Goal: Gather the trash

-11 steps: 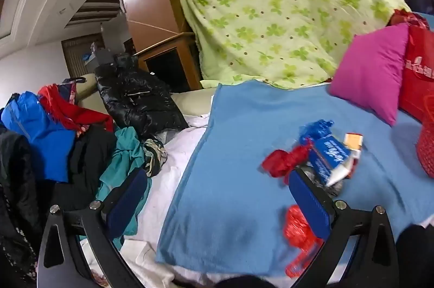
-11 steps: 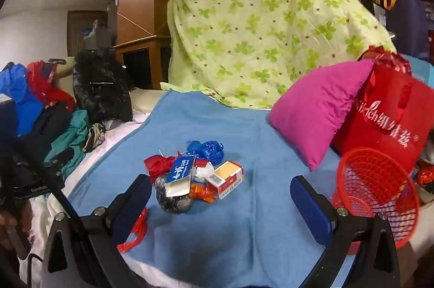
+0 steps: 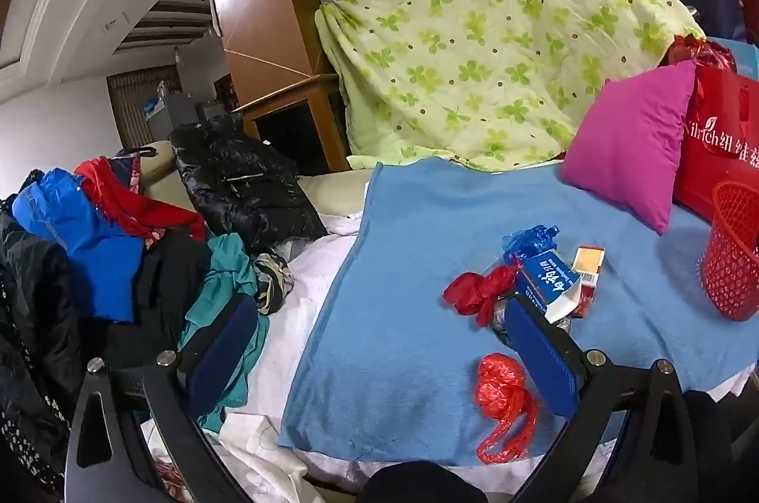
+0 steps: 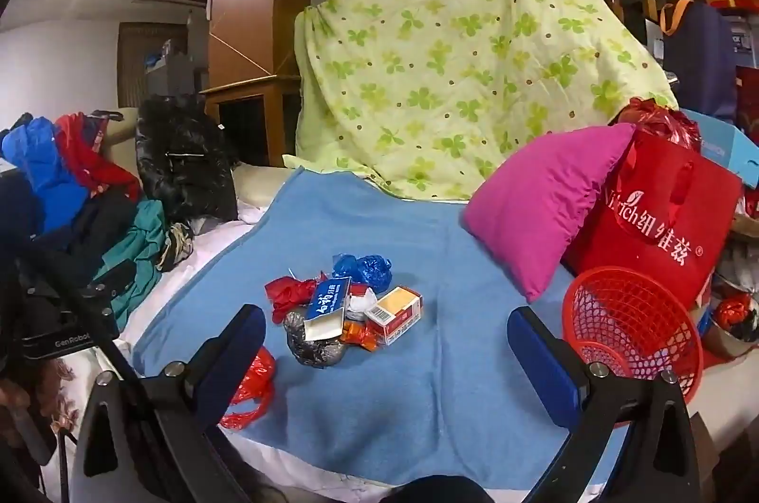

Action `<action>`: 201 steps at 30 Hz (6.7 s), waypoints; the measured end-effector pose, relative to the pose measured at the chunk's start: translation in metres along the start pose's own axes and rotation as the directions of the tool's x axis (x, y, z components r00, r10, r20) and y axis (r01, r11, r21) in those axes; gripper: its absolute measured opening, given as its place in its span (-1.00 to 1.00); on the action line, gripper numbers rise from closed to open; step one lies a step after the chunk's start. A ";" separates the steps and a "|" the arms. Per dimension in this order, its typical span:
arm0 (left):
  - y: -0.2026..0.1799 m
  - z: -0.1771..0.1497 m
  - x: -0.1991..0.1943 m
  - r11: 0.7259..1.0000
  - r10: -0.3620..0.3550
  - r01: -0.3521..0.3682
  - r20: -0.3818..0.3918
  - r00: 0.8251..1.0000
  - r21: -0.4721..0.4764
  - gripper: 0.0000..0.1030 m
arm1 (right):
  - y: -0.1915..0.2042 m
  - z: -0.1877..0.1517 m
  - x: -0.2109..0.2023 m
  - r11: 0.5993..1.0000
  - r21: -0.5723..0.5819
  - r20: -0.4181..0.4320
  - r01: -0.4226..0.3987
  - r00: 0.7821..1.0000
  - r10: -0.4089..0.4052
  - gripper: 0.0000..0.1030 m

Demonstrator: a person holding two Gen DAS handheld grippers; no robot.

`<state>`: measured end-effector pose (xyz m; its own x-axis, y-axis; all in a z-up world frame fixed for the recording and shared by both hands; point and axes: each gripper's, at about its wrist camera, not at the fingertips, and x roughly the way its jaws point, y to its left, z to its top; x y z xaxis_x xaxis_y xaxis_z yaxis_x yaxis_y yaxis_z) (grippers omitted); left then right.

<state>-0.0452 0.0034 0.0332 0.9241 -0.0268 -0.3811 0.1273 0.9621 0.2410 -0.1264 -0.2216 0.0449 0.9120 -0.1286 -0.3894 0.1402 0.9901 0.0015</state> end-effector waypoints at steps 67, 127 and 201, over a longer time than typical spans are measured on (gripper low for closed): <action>0.024 -0.029 0.042 0.999 -0.036 0.030 -0.129 0.991 -0.045 1.00 | 0.033 -0.001 0.046 0.998 0.063 -0.129 -0.022 0.991 0.029 1.00; -0.075 -0.104 0.206 0.860 -0.504 0.445 -0.551 0.665 -0.249 -0.06 | -0.060 -0.038 0.171 0.946 0.284 -0.281 -0.156 0.930 0.238 -0.23; -0.063 -0.054 0.115 0.852 -0.521 0.500 -0.345 0.781 -0.155 -0.07 | -0.063 -0.136 0.157 0.867 0.492 -0.450 -0.078 0.830 0.330 -0.19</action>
<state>0.0333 -0.0452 -0.0735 0.5310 -0.4289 -0.7308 0.5148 0.8483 -0.1238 -0.0448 -0.2960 -0.1415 0.6295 0.2453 -0.7373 0.2400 0.8411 0.4848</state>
